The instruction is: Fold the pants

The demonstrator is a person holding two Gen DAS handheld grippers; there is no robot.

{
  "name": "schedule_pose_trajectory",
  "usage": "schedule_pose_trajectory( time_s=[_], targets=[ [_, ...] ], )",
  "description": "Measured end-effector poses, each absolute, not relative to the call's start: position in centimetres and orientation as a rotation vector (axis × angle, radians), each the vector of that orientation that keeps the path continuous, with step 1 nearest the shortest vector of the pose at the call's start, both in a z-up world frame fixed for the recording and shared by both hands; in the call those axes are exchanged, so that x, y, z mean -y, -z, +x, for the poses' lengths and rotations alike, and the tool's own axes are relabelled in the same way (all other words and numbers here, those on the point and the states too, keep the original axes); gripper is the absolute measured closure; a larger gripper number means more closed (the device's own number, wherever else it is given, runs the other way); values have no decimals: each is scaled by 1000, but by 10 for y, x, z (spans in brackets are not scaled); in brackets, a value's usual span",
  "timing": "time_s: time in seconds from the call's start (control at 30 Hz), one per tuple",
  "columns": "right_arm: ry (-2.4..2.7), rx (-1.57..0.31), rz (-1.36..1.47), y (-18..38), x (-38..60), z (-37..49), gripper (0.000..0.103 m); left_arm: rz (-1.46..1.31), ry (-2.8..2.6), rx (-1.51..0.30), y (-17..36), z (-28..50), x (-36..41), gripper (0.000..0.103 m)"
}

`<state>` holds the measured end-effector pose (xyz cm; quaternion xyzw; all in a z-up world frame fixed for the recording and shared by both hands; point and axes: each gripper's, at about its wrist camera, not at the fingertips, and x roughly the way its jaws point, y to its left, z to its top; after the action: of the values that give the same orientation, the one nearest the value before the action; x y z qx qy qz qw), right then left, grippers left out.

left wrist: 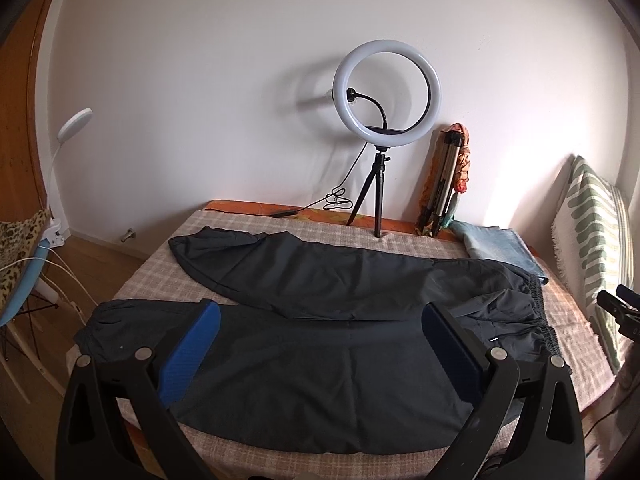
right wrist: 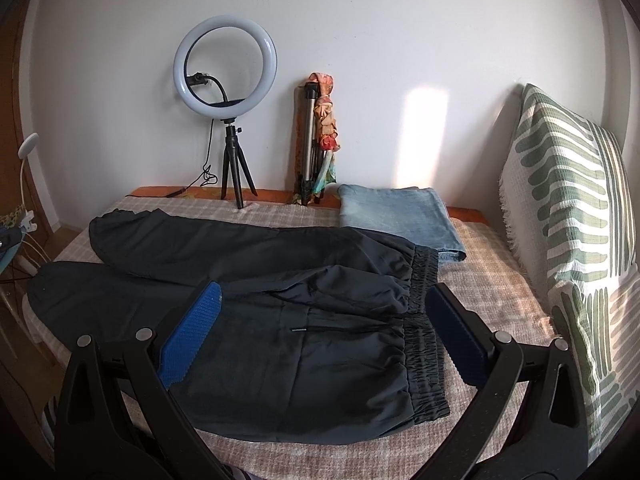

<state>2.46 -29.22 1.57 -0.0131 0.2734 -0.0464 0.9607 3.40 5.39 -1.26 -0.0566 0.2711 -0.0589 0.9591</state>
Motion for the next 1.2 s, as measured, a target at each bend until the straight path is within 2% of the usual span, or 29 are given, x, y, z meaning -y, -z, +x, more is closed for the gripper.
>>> schedule_pose_trajectory(
  time_s=[0.33, 0.5, 0.8, 1.07, 1.2],
  targets=[
    [-141, -609, -93, -59, 262, 139, 0, -13, -43, -689, 23, 112, -138, 1],
    [-259, -652, -147, -54, 225, 213, 0, -22, -91, -730, 29, 163, -174, 1],
    [-354, -822, -233, 41, 167, 341, 0, -44, -116, -836, 63, 264, -195, 1],
    [-388, -941, -256, 123, 164, 421, 0, -153, -152, -975, 103, 369, -209, 1],
    [-394, -981, -237, 149, 171, 446, 0, -298, -207, -1041, 135, 410, -222, 9]
  ],
)
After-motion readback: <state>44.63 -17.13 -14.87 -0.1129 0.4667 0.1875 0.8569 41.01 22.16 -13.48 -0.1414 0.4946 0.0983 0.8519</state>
